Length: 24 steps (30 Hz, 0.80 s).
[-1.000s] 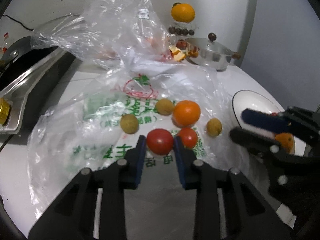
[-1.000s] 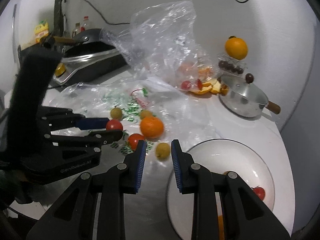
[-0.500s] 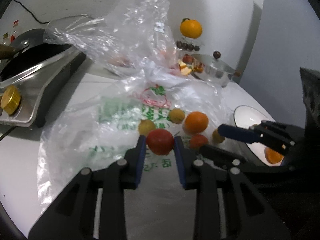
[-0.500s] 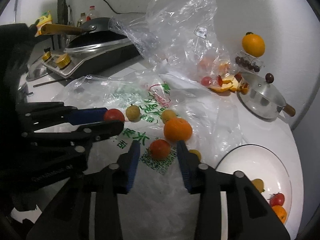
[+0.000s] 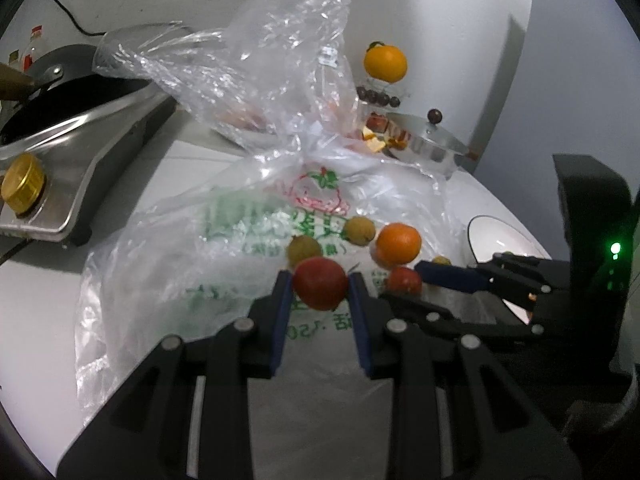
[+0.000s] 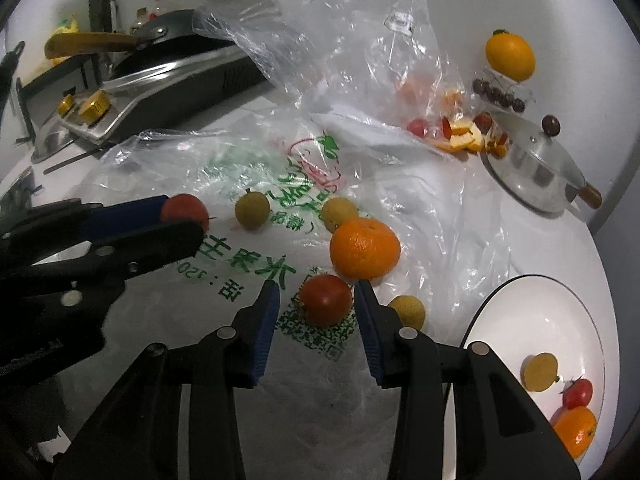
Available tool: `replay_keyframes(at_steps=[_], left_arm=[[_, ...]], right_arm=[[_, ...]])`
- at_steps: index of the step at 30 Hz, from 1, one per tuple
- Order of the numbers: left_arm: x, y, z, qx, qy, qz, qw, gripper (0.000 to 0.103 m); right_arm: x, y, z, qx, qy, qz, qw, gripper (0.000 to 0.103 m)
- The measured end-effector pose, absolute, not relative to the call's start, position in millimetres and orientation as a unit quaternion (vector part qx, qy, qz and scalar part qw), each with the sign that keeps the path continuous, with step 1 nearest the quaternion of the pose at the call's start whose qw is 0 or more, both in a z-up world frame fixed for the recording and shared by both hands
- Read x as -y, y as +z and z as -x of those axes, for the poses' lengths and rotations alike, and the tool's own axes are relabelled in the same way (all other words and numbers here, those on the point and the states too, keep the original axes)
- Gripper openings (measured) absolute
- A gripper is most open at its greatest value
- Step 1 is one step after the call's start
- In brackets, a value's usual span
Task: Organize fruits
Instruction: 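Grasp a red tomato with the left gripper while the right grasps another red tomato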
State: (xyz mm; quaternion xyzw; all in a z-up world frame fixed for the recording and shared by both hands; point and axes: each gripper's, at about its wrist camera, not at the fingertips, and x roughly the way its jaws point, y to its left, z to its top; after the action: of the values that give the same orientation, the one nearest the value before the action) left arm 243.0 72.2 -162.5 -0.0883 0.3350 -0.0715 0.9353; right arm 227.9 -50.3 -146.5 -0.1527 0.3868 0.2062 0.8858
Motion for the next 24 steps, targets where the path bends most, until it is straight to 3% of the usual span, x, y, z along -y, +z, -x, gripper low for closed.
replay_keyframes(at_steps=[8, 13, 24], left_arm=[[-74, -161, -238, -0.333, -0.066, 0.085, 0.937, 0.029], [-76, -160, -234, -0.332, -0.06, 0.088, 0.937, 0.029], [-66, -153, -225, -0.328, -0.06, 0.078, 0.94, 0.029]], right_arm=[[42, -153, -230, -0.396, 0.201, 0.17, 0.88, 0.041], [39, -152, -229, -0.389, 0.201, 0.179, 0.881, 0.03], [44, -139, -211, -0.359, 0.216, 0.181, 0.89, 0.03]])
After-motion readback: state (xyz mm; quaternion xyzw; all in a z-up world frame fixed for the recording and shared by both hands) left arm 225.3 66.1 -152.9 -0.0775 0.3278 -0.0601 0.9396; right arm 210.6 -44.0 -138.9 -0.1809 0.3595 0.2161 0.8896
